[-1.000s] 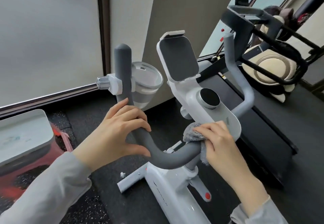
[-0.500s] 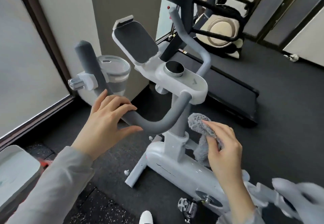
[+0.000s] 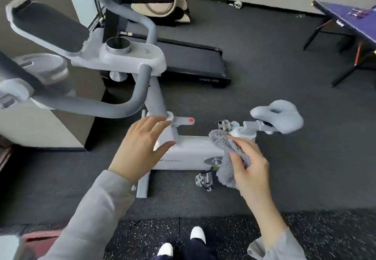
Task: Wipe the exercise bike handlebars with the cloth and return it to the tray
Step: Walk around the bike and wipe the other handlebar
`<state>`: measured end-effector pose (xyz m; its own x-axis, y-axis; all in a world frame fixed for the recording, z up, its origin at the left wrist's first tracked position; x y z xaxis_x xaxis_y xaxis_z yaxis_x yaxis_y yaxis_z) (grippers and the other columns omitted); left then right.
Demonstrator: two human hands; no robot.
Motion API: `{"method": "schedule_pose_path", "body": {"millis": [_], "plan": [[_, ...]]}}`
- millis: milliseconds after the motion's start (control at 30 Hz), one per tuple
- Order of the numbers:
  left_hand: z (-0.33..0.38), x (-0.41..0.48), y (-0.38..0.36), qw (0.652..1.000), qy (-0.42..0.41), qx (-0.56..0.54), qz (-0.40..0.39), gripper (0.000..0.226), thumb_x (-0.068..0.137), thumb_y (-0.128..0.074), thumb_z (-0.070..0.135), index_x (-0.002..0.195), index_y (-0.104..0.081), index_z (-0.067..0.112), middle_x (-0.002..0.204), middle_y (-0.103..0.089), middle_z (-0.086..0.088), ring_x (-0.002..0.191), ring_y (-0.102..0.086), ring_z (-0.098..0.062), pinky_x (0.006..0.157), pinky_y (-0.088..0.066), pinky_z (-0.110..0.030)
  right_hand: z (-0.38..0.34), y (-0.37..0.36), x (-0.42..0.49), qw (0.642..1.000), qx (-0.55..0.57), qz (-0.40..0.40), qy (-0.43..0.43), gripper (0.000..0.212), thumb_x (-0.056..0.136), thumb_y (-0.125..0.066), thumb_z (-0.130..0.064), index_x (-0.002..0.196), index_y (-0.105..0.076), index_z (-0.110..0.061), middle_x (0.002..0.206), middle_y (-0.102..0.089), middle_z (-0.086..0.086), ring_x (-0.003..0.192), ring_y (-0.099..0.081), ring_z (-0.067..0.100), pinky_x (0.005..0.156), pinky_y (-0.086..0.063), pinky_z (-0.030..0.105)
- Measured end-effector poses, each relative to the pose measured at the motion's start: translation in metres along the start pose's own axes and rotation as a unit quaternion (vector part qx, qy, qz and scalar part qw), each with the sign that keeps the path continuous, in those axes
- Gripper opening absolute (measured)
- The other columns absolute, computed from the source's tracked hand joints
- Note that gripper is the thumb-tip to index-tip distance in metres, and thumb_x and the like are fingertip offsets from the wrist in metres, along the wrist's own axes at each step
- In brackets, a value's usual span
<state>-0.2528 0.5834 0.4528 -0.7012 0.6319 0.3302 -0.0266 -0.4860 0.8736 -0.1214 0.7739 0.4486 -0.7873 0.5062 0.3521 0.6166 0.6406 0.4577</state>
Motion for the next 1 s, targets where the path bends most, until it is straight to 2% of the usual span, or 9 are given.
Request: {"method": "schedule_pose_path", "body": {"millis": [133, 200, 367, 500, 600, 733, 833, 900, 1000], "plan": [[0.036, -0.015, -0.069, 0.992, -0.008, -0.018, -0.125, 0.051, 0.087, -0.054, 0.044, 0.129, -0.050, 0.016, 0.135, -0.051, -0.002, 0.126, -0.045, -0.022, 0.103, -0.037, -0.037, 0.020, 0.044, -0.026, 0.999, -0.021, 0.038, -0.026, 0.047, 0.083, -0.055, 0.012, 0.108, -0.061, -0.028, 0.106, -0.054, -0.028, 0.106, -0.056, 0.011, 0.093, -0.038, 0.006], [0.043, -0.028, -0.111, 0.977, 0.015, -0.011, -0.212, 0.055, 0.090, -0.045, 0.049, 0.136, -0.040, 0.019, 0.144, -0.042, 0.000, 0.133, -0.035, -0.018, 0.111, -0.028, -0.035, 0.033, 0.066, -0.042, 0.997, -0.028, 0.047, -0.051, 0.045, 0.084, -0.055, 0.011, 0.109, -0.062, -0.025, 0.107, -0.054, -0.025, 0.106, -0.057, 0.010, 0.092, -0.038, 0.005], [0.057, -0.089, -0.213, 0.912, 0.076, 0.025, -0.403, 0.062, 0.091, -0.037, 0.054, 0.141, -0.030, 0.018, 0.149, -0.034, -0.002, 0.137, -0.030, -0.021, 0.114, -0.027, -0.039, 0.068, 0.138, -0.096, 0.990, -0.037, 0.094, -0.103, 0.046, 0.084, -0.056, 0.009, 0.108, -0.060, -0.030, 0.104, -0.056, -0.033, 0.106, -0.056, 0.005, 0.092, -0.040, 0.006], [0.069, -0.157, -0.267, 0.845, 0.166, 0.067, -0.503, 0.060, 0.090, -0.039, 0.056, 0.137, -0.036, 0.019, 0.145, -0.040, -0.003, 0.132, -0.037, -0.026, 0.107, -0.034, -0.041, 0.105, 0.220, -0.154, 0.972, -0.039, 0.153, -0.172, 0.041, 0.084, -0.056, 0.008, 0.108, -0.061, -0.025, 0.107, -0.059, -0.015, 0.106, -0.058, 0.008, 0.094, -0.041, 0.009], [0.088, -0.193, -0.293, 0.818, 0.199, 0.079, -0.534, 0.060, 0.089, -0.043, 0.054, 0.134, -0.039, 0.015, 0.142, -0.043, -0.008, 0.131, -0.039, -0.027, 0.108, -0.035, -0.041, 0.126, 0.284, -0.198, 0.954, -0.037, 0.206, -0.215, 0.037, 0.085, -0.056, 0.006, 0.107, -0.061, -0.023, 0.111, -0.060, -0.002, 0.104, -0.056, 0.002, 0.091, -0.039, 0.003], [0.142, -0.204, -0.324, 0.825, 0.189, 0.096, -0.523, 0.057, 0.089, -0.045, 0.053, 0.129, -0.045, 0.013, 0.139, -0.047, -0.008, 0.129, -0.041, -0.026, 0.107, -0.036, -0.039, 0.150, 0.362, -0.254, 0.926, -0.045, 0.263, -0.267, 0.036, 0.086, -0.056, 0.006, 0.108, -0.060, -0.022, 0.114, -0.059, 0.001, 0.097, -0.053, -0.012, 0.086, -0.036, -0.003], [0.192, -0.196, -0.347, 0.833, 0.167, 0.107, -0.517, 0.060, 0.088, -0.043, 0.056, 0.134, -0.041, 0.017, 0.142, -0.044, -0.005, 0.130, -0.041, -0.025, 0.107, -0.037, -0.038, 0.163, 0.410, -0.289, 0.905, -0.060, 0.296, -0.300, 0.034, 0.086, -0.056, 0.005, 0.111, -0.061, -0.019, 0.117, -0.059, 0.004, 0.097, -0.054, -0.004, 0.088, -0.036, -0.002], [0.224, -0.184, -0.362, 0.841, 0.141, 0.106, -0.512, 0.061, 0.088, -0.043, 0.055, 0.135, -0.039, 0.018, 0.144, -0.042, -0.006, 0.132, -0.039, -0.026, 0.109, -0.035, -0.040, 0.171, 0.432, -0.305, 0.894, -0.051, 0.314, -0.316, 0.036, 0.086, -0.056, 0.006, 0.109, -0.061, -0.022, 0.118, -0.059, 0.005, 0.101, -0.054, 0.002, 0.096, -0.041, 0.010], [0.272, -0.161, -0.380, 0.853, 0.097, 0.103, -0.503, 0.060, 0.088, -0.043, 0.054, 0.137, -0.037, 0.019, 0.145, -0.040, -0.006, 0.134, -0.036, -0.026, 0.111, -0.031, -0.040, 0.186, 0.453, -0.321, 0.876, -0.019, 0.335, -0.346, 0.036, 0.087, -0.056, 0.004, 0.108, -0.061, -0.025, 0.121, -0.058, 0.003, 0.108, -0.056, 0.011, 0.100, -0.047, 0.039]]}}
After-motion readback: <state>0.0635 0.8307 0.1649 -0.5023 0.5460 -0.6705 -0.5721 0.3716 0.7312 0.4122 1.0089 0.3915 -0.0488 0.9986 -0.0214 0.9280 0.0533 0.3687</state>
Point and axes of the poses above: each hand's wrist, its own x-axis towards the middle knuckle, its own y-axis out of the back of the hand, z = x × y, the point moved 7 cm from there along x, towards the middle knuckle
